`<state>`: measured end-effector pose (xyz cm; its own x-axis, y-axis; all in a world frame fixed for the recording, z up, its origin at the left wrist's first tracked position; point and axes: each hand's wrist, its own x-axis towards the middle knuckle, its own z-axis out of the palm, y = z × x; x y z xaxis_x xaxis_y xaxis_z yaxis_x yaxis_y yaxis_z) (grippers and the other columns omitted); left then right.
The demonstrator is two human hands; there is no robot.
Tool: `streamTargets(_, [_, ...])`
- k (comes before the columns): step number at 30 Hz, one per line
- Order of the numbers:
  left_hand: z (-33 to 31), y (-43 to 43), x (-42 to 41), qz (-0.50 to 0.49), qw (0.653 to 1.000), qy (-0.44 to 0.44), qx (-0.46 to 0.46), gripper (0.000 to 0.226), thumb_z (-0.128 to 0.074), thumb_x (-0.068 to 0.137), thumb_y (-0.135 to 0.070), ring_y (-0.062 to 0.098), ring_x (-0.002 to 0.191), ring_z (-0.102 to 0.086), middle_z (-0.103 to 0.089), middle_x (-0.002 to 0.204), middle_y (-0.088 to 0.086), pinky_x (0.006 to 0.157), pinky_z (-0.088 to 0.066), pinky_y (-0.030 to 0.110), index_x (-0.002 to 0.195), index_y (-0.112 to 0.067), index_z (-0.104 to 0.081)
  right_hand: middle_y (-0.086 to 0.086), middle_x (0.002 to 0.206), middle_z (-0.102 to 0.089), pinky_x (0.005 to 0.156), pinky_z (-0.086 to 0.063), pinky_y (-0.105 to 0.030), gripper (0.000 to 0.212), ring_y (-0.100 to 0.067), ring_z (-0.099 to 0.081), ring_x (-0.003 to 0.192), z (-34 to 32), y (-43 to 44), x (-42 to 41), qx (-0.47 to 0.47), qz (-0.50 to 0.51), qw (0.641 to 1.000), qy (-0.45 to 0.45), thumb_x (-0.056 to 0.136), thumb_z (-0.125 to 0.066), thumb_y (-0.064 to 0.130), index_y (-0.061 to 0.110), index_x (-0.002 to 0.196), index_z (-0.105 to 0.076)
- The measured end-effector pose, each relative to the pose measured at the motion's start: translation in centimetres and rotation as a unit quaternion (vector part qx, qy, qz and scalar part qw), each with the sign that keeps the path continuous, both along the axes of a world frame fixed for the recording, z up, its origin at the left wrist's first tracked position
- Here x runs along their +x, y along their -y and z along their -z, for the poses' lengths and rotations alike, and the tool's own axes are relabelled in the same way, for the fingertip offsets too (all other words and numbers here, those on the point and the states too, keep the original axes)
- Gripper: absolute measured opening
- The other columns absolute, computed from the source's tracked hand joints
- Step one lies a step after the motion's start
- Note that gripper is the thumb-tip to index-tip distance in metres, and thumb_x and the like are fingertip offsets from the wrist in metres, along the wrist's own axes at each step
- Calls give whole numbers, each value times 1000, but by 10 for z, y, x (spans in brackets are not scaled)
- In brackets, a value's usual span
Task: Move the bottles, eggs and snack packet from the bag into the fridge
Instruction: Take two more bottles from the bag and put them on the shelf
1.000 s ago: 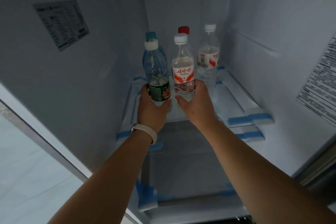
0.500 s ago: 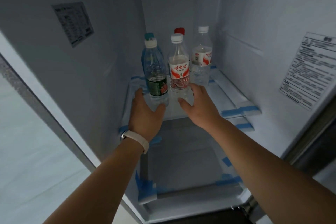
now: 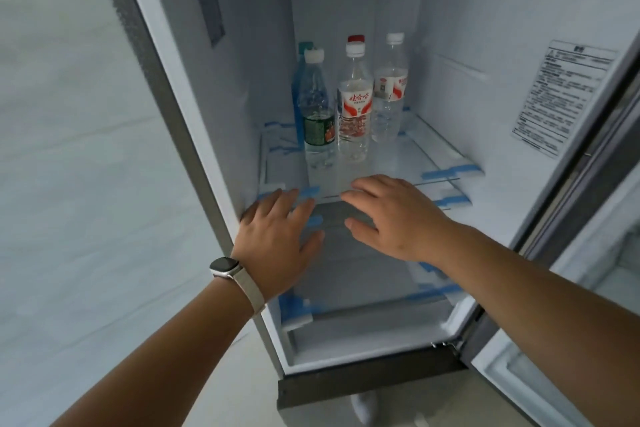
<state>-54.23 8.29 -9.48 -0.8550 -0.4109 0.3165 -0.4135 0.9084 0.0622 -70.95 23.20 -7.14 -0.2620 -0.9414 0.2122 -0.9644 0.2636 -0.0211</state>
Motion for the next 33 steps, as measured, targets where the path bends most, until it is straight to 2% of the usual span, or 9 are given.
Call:
streamTargets(2, [2,-6,15,18,1000,8,-15,57,-33,91,-58,30,135,-46,-52,145,3,109,-37,49,136,-28,-51,-6,141,-51,106,-40,-45,68,-26,-46,129,2,-9,15,17,-1,1000,-5,91,-23,59,20,141,-50])
streamTargets(6, [8,-17,44,46,998,-4,-35,52,-38,93,-51,34,128,-52,-59,138,6,104,-42,51,132,-24,-57,-7,137,-55,101,-44,-48,64,-29,-51,125,8,-25,41,26,-1,1000,-6,93,-30,57,18,137,-54])
streamTargets(12, [18,-30,88,17,999,-22,-43,46,-46,92,-48,33,124,-56,-62,132,5,101,-44,49,127,-21,-61,-7,141,-53,104,-40,-46,65,-28,-47,131,12,-29,74,43,-34,998,0,93,-28,57,18,140,-53])
streamTargets(17, [18,-38,120,-40,998,9,-50,49,-40,94,-53,33,126,-56,-61,135,6,104,-42,55,129,-25,-60,-9,137,-58,100,-44,-47,61,-31,-53,126,13,-19,94,54,-86,995,-15,94,-30,55,18,134,-58])
streamTargets(21, [19,-49,145,-99,994,8,-54,48,-40,95,-53,33,126,-56,-61,135,4,104,-42,53,129,-26,-60,-3,151,-43,112,-31,-43,67,-25,-37,140,12,-9,106,63,-145,987,-34,94,-21,60,24,145,-44])
streamTargets(23, [18,-56,156,-130,990,11,-43,50,-36,95,-54,32,128,-54,-60,137,4,105,-42,52,131,-27,-59,-4,153,-41,114,-27,-43,66,-26,-35,142,10,-4,110,60,-178,982,-29,95,-22,61,25,145,-43])
streamTargets(33, [15,-125,208,-272,962,19,-17,54,-39,94,-55,31,130,-52,-59,139,4,107,-41,49,131,-23,-61,-10,140,-55,105,-40,-47,57,-31,-50,129,18,7,137,37,-346,937,-26,97,-31,55,20,135,-53])
